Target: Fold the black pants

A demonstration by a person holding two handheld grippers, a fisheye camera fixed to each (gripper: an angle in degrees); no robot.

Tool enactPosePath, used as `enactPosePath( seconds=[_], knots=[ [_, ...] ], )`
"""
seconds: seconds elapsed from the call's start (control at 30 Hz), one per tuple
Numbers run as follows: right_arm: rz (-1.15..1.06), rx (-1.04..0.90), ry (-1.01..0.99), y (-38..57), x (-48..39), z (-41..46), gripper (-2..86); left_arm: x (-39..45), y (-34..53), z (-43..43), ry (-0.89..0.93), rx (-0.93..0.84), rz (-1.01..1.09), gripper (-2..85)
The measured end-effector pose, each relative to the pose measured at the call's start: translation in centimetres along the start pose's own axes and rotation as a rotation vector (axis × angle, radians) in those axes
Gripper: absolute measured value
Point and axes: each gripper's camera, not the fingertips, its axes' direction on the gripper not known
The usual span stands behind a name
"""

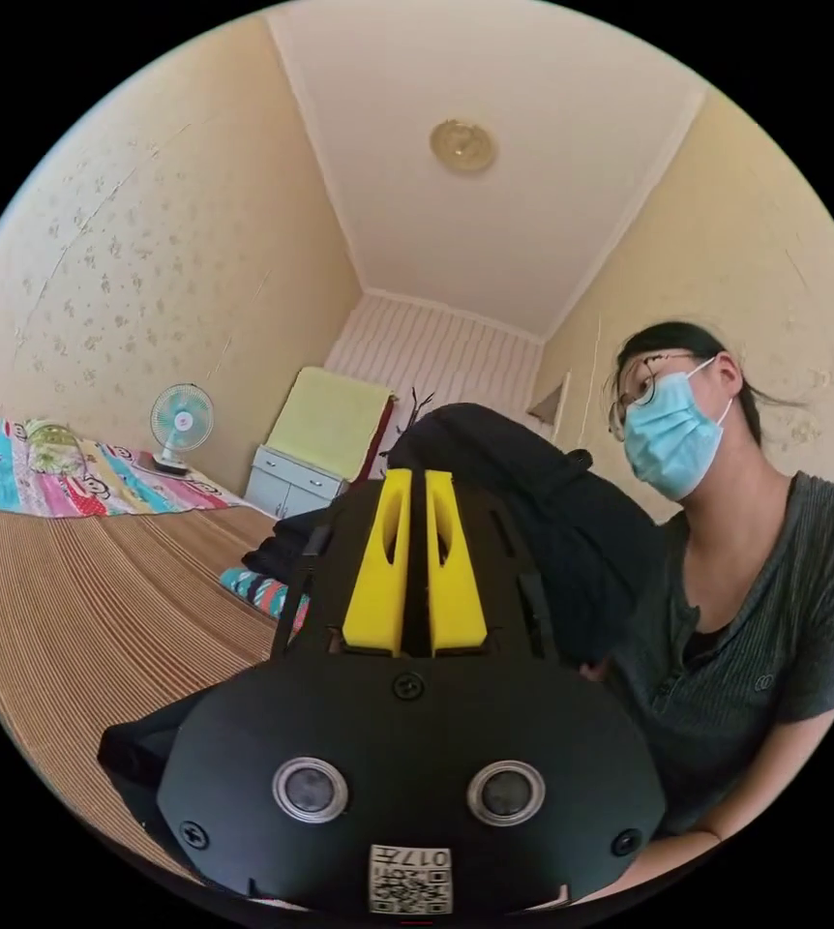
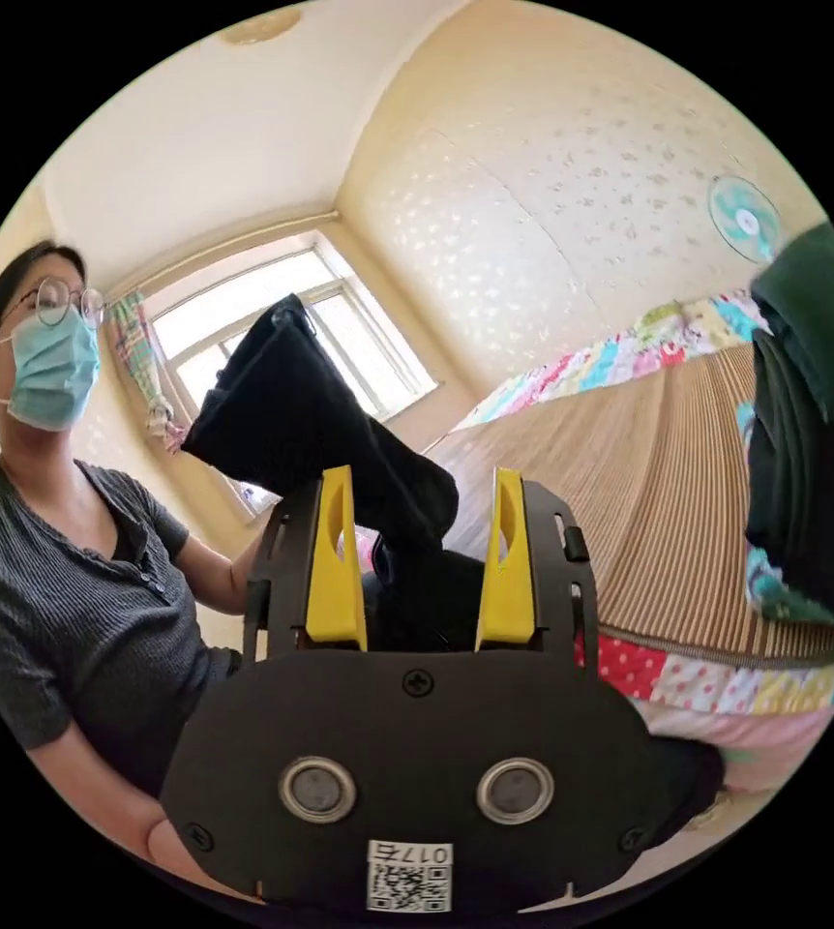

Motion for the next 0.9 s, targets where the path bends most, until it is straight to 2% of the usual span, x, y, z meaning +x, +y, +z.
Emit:
enactPosePath(
  seconds=[0.07,0.13,0.2,0.5,0.73,0.83,0.9],
  knots=[
    [-0.116,-0.026,-0.087,-1.2,-2.7,1.8,14.6,-1.6,-0.2,-1.6,0.019,0.051,-0.083,-0.1],
    [-0.277,-0.097,-0.182,-2.1,-6.6,4.1,9.5,-3.5,-0.1,-3.4,0.046,0.117,-0.181,-0.1],
    [-0.322,-0.145,-0.196,-2.4,-8.9,5.7,6.5,-5.1,0.1,-5.7,0.075,0.191,-0.256,-0.1],
    [-0.398,-0.265,0.032,-1.0,-13.7,6.2,14.9,-10.3,1.5,-12.7,0.290,0.425,-0.503,0.1],
    [-0.370,-0.393,0.020,-1.2,-11.6,9.3,13.3,-12.6,2.1,-11.7,0.316,0.343,-0.574,0.5],
    [-0.349,-0.360,-0.104,-1.7,-10.6,10.2,6.4,-13.7,3.3,-10.8,0.327,0.304,-0.614,0.9],
    [-0.294,-0.309,-0.161,-2.1,-9.4,10.1,4.8,-14.5,4.3,-11.0,0.280,0.273,-0.664,1.5]
  ],
)
